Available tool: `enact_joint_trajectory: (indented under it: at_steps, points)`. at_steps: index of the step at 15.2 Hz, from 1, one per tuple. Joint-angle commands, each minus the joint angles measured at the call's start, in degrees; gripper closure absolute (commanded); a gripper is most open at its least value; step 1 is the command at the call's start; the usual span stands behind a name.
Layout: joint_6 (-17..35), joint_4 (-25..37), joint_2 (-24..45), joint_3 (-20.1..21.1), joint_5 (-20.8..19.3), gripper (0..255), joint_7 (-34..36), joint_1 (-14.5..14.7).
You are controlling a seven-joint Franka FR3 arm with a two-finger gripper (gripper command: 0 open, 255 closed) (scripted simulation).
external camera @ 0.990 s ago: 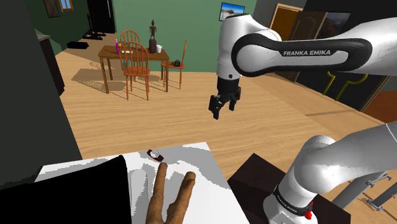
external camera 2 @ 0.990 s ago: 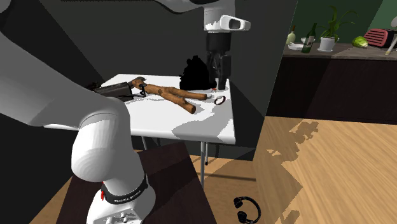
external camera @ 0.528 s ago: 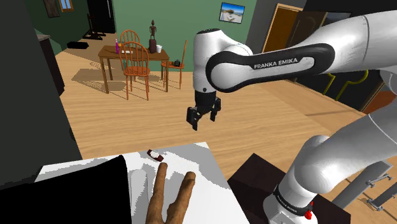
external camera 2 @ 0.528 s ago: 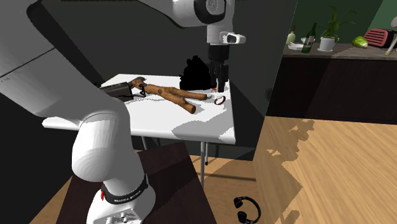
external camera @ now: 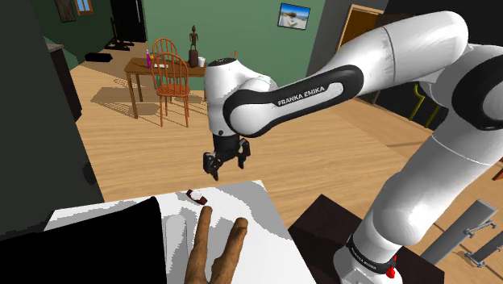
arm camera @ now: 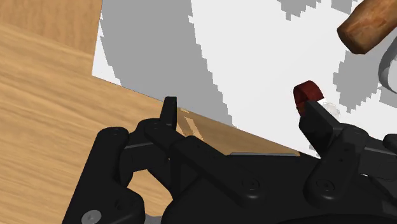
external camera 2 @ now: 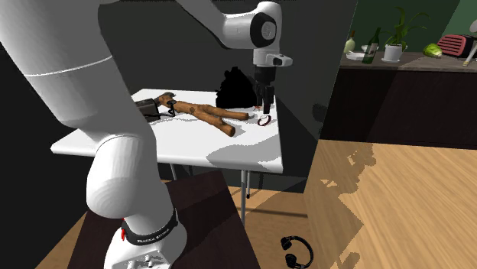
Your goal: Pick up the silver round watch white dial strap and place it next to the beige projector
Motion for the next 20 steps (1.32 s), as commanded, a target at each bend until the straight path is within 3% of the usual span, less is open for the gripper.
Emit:
enact_joint_trajectory:
  at_steps: [1, 9, 20]
  points:
    - [1.71, 2.03, 4.43, 1.24, -1.93, 0, 3.44, 0.38]
    - [3.35, 15.62, 23.17, 2.11, -11.40, 0, 15.59, 5.25]
    - [8.42, 12.57, 25.56, 1.21, -13.25, 0, 16.80, 5.56]
